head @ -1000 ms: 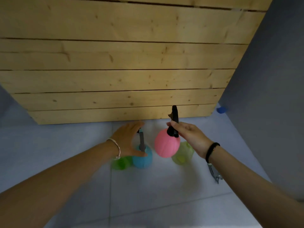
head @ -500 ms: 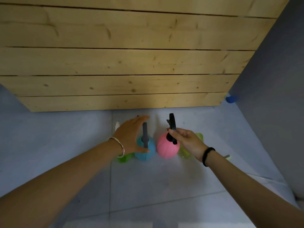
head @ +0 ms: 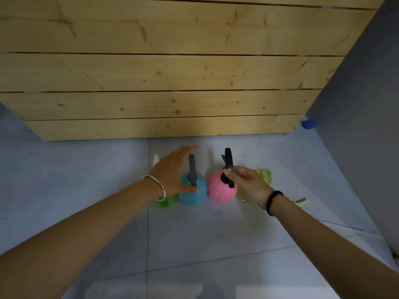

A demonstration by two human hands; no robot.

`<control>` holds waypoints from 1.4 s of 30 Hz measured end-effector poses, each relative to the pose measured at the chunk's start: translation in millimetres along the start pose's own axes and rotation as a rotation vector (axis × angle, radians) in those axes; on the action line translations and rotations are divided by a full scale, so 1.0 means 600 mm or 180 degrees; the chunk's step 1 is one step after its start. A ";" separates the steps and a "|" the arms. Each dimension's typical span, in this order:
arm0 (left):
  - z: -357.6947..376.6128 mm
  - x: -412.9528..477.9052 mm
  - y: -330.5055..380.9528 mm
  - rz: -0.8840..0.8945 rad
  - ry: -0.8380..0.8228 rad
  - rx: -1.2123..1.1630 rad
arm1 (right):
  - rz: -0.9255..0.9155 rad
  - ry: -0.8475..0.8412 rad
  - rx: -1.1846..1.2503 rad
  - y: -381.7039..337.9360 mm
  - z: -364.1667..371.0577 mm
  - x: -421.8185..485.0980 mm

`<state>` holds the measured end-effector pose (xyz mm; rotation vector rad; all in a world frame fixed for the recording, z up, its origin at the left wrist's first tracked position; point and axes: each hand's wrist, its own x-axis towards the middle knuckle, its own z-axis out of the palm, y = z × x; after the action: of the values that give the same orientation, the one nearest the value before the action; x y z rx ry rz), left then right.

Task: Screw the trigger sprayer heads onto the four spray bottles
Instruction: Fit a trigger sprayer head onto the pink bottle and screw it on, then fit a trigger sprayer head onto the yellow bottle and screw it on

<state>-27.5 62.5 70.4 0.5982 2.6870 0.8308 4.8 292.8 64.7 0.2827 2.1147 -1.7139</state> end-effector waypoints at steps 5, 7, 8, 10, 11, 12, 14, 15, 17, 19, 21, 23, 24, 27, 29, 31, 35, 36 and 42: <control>0.001 0.001 0.001 0.0004 0.0032 -0.0025 | -0.0002 0.0047 -0.0127 0.000 0.000 0.002; 0.001 0.001 0.002 0.0020 0.0030 -0.0035 | -0.0011 0.0064 -0.0121 0.001 0.001 0.002; 0.000 0.001 0.002 0.0023 0.0018 -0.0041 | -0.0009 0.0069 -0.0114 0.001 0.001 0.002; 0.000 0.001 0.003 0.0020 0.0001 -0.0037 | 0.0006 0.0070 -0.0088 0.002 0.000 0.001; 0.000 0.002 0.003 0.0024 0.0008 -0.0028 | 0.0018 0.0066 -0.0073 0.003 0.000 0.002; 0.001 0.001 0.002 0.0033 0.0024 -0.0021 | 0.0032 0.0058 -0.0069 0.005 -0.001 0.002; 0.002 0.002 0.001 0.0058 0.0067 -0.0014 | 0.0055 0.0038 -0.0090 0.007 -0.002 0.002; 0.002 0.002 0.001 0.0075 0.0095 0.0001 | 0.0064 0.0036 -0.0094 0.008 -0.003 0.001; 0.002 0.004 0.005 0.0127 0.0178 0.0038 | 0.0049 0.0047 -0.0123 0.008 -0.007 0.000; 0.001 0.009 0.013 0.0180 0.0257 -0.0019 | 0.0007 0.0071 -0.0147 0.004 -0.012 -0.003; 0.000 0.014 0.022 0.0252 0.0370 -0.0200 | -0.0031 0.0090 -0.0064 -0.002 -0.018 -0.006; 0.001 0.019 0.035 0.0383 0.0516 -0.0349 | -0.0110 0.0134 0.0020 -0.009 -0.028 -0.010; 0.002 0.021 0.043 0.0448 0.0577 -0.0387 | -0.0193 0.0187 0.0002 -0.012 -0.035 -0.012; 0.004 0.027 0.066 0.0595 0.0624 -0.0504 | -0.0581 0.0566 -0.0059 -0.019 -0.059 -0.018; 0.008 0.031 0.082 0.0660 0.0610 -0.0565 | -0.0778 0.0930 -0.0108 -0.013 -0.082 -0.023; 0.014 0.035 0.097 0.0678 0.0587 -0.0620 | -0.0828 0.1185 -0.0364 0.003 -0.103 -0.025; 0.031 0.046 0.125 0.0647 0.0496 -0.0777 | -0.0507 0.1042 -0.0616 0.042 -0.124 -0.029; 0.036 0.049 0.131 0.0639 0.0471 -0.0806 | -0.0466 0.1015 -0.0624 0.051 -0.124 -0.029; 0.069 0.058 0.168 0.0581 0.0411 -0.1016 | -0.0617 0.1259 -0.0566 0.059 -0.126 -0.036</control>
<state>-12.4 173.7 91.7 0.7396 2.5552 1.3574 24.9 376.3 55.0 0.4033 2.6402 -1.6651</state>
